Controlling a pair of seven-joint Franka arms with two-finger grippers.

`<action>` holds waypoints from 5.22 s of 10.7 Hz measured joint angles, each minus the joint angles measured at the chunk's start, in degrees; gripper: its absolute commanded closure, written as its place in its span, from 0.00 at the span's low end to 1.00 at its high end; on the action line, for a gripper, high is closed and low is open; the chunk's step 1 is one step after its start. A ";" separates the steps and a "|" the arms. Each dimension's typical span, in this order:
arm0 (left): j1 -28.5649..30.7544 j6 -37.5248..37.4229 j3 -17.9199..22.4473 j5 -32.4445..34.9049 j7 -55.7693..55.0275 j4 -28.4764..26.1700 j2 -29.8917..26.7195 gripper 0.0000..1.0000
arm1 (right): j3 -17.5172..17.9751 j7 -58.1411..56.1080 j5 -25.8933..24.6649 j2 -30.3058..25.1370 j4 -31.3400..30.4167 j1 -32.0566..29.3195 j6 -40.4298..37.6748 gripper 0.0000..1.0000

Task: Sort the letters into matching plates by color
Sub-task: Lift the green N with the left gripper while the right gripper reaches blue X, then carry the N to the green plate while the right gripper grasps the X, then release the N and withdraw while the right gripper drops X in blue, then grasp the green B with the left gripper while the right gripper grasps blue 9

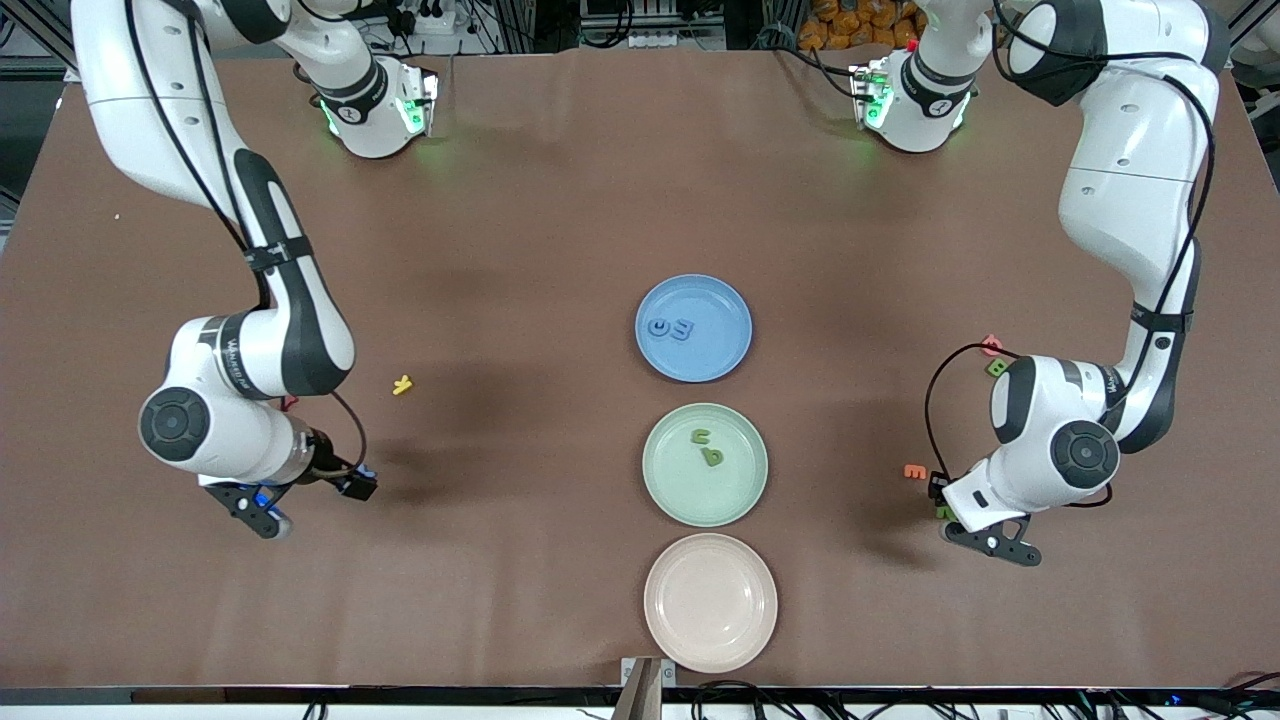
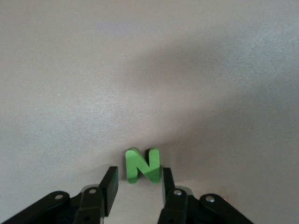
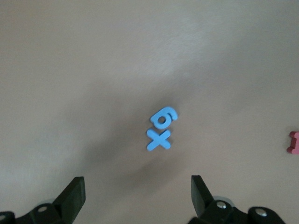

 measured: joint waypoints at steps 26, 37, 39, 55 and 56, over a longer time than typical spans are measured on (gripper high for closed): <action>-24.36 7.93 -4.47 -2.27 -34.93 1.06 -0.29 0.00 | 5.32 -11.40 -9.04 3.00 -5.02 -0.05 6.42 0.82; -10.65 -19.63 -2.39 -2.23 -22.17 -9.45 -21.55 0.00 | 9.56 -9.80 -5.06 1.90 -2.48 24.07 5.89 0.81; -7.97 -19.27 -2.50 -2.23 -19.96 -17.64 -27.94 0.00 | 9.56 -9.72 -3.81 2.36 -2.06 28.54 6.00 0.81; 20.35 13.49 -2.57 -3.94 1.19 -49.95 -30.40 0.00 | 4.93 -26.31 -1.80 5.32 3.68 22.96 1.87 0.00; 20.24 14.01 -2.73 -3.94 1.15 -49.95 -29.94 0.00 | 3.88 -28.77 -1.80 5.16 3.87 20.71 1.72 0.00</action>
